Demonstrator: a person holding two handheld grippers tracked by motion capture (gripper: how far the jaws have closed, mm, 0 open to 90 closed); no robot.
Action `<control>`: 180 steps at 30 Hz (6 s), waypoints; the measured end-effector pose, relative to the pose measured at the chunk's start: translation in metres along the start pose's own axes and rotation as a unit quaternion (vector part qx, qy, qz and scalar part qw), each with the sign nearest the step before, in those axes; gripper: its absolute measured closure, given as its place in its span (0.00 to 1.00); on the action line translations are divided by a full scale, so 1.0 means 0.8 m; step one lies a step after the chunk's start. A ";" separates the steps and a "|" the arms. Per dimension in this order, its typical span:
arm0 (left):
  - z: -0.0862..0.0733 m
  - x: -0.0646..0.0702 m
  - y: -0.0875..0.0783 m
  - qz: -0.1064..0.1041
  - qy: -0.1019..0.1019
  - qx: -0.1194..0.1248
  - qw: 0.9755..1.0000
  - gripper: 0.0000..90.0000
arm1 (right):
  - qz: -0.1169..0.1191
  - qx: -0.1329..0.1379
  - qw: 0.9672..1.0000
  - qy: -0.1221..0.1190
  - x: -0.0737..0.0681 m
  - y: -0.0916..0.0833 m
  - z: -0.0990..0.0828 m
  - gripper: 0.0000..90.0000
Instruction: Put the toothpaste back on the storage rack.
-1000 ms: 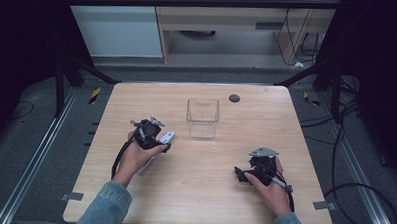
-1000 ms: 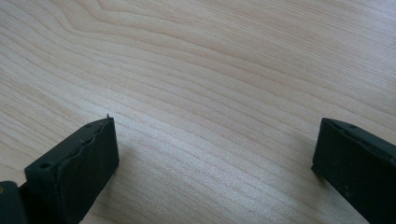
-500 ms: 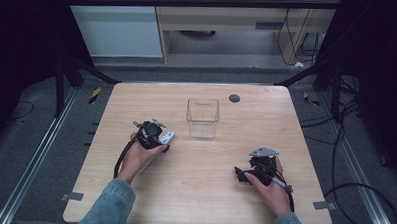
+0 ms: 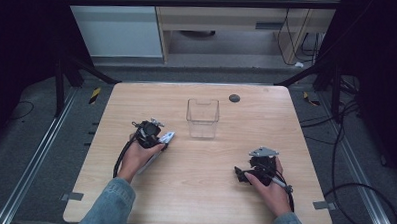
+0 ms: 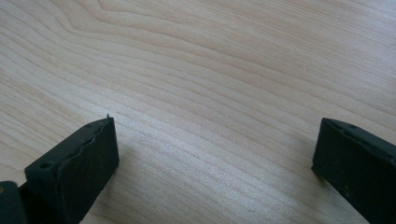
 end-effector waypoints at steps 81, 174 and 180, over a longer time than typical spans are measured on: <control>0.048 0.002 -0.095 0.022 0.037 0.021 0.999 0.86 | 0.001 0.000 1.000 0.003 -0.001 0.000 0.000 0.01; 0.313 0.110 -0.142 -0.028 0.089 0.199 0.976 0.85 | 0.003 0.001 1.000 0.000 0.000 0.001 0.001 0.00; 0.316 0.108 -0.131 -0.030 0.081 0.208 0.974 0.85 | 0.003 0.001 1.000 0.000 0.000 0.001 0.001 0.00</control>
Point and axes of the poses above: each handheld gripper's, and its own axes: y roughly forward along the jaws, z roughly out of its top, x roughly to its right, the point moved 7 cm from there along y, roughly forward along the jaws, and after that the axes turned 3 degrees about -x, right-handed, at the moved point
